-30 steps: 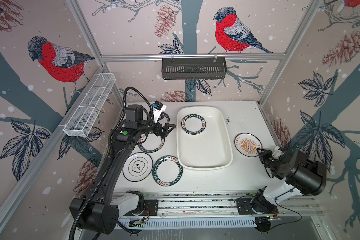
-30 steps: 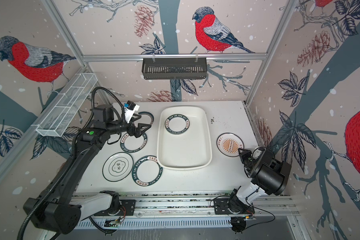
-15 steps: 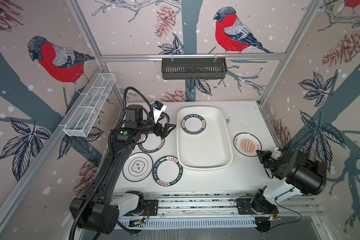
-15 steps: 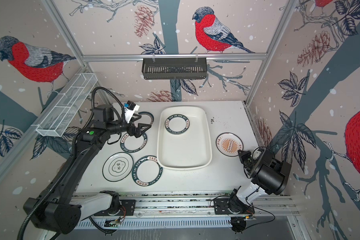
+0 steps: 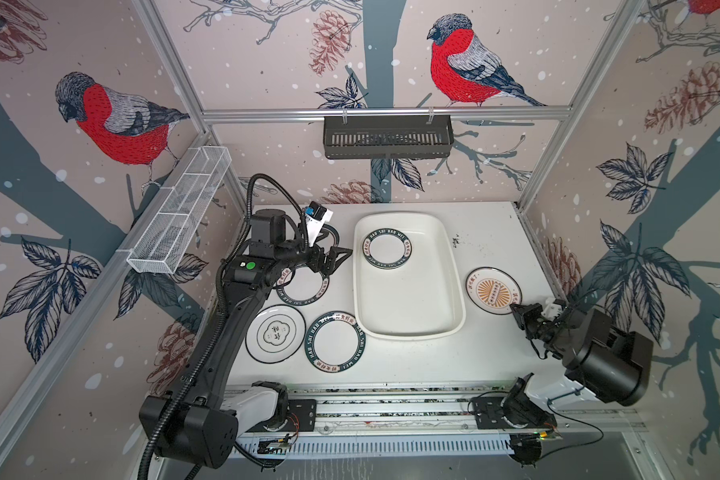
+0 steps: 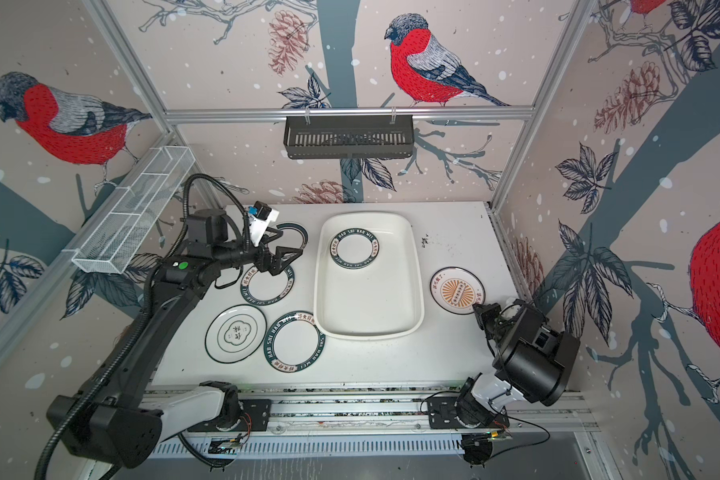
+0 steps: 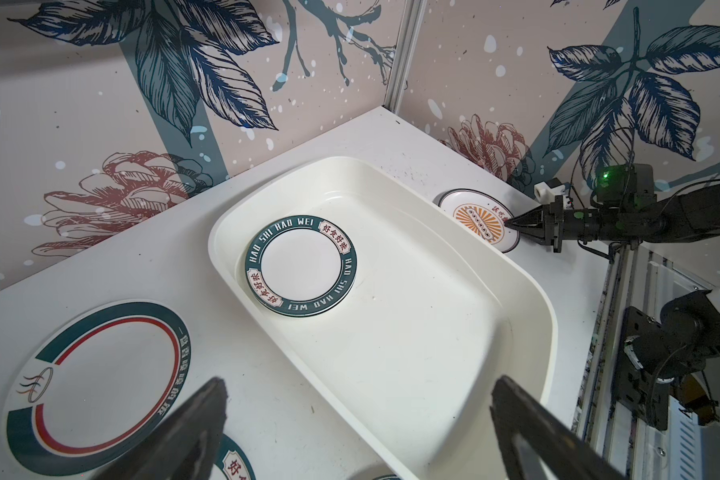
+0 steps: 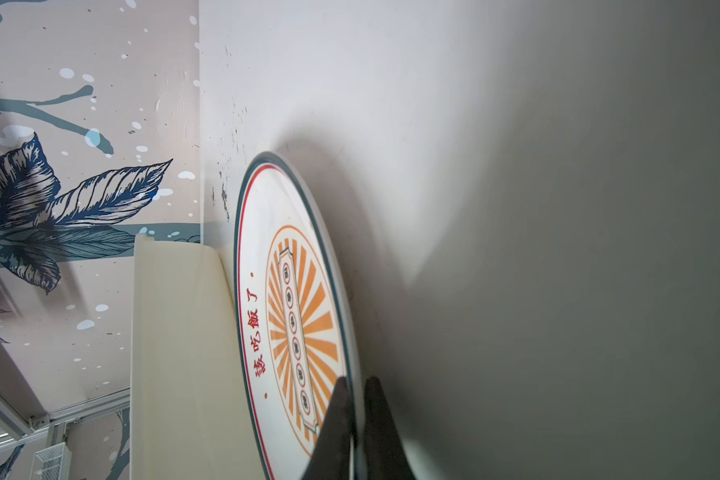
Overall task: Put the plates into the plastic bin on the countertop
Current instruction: 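Lift the sunburst plate on edge with the right gripper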
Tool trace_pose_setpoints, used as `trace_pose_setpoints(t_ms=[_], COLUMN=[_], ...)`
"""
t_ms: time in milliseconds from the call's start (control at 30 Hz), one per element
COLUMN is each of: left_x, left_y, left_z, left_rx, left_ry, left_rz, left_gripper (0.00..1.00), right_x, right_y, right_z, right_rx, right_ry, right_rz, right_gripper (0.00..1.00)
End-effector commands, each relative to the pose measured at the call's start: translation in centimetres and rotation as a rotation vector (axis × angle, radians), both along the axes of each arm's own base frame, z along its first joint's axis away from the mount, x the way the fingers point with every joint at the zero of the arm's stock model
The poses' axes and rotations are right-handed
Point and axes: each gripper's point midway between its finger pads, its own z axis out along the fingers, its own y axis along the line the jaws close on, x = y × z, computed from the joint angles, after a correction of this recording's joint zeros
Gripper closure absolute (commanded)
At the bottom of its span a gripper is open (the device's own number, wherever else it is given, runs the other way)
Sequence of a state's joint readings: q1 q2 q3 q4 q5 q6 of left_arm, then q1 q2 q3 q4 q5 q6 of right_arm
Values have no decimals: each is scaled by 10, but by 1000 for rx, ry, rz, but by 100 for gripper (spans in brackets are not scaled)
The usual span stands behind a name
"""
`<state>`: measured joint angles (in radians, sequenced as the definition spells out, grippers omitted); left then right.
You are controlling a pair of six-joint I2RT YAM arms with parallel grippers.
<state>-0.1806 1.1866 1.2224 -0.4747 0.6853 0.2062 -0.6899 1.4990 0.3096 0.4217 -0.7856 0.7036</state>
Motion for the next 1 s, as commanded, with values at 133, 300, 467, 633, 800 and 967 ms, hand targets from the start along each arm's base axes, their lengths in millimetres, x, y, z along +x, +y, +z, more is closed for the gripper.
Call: trace_pose_setpoints(t_ms=[133, 300, 467, 633, 800, 967], left_x=[-1, -1, -1, -1, -1, 0], left_y=[-3, -3, -3, -3, -3, -3], left_z=[10, 9, 10, 10, 10, 10], left_rx=[-21, -23, -24, -24, -25, -25], left_ry=[-37, -33, -35, -35, -36, -35], left_rz=[-21, -18, -19, -18, -17, -18], left_gripper=[2, 2, 2, 2, 2, 1], right_x=[-6, -1, 4, 9, 15, 23], right_y=[-10, -11, -11, -11, -12, -12], right_z=[-2, 6, 12, 21, 36, 55], right_rx=[-29, -22, -12, -18, -27, -38], right_ry=[85, 59, 34, 13, -20, -54], right_rz=[-50, -50, -49, -42, -37, -32], right_gripper=[97, 98, 98, 98, 98, 98])
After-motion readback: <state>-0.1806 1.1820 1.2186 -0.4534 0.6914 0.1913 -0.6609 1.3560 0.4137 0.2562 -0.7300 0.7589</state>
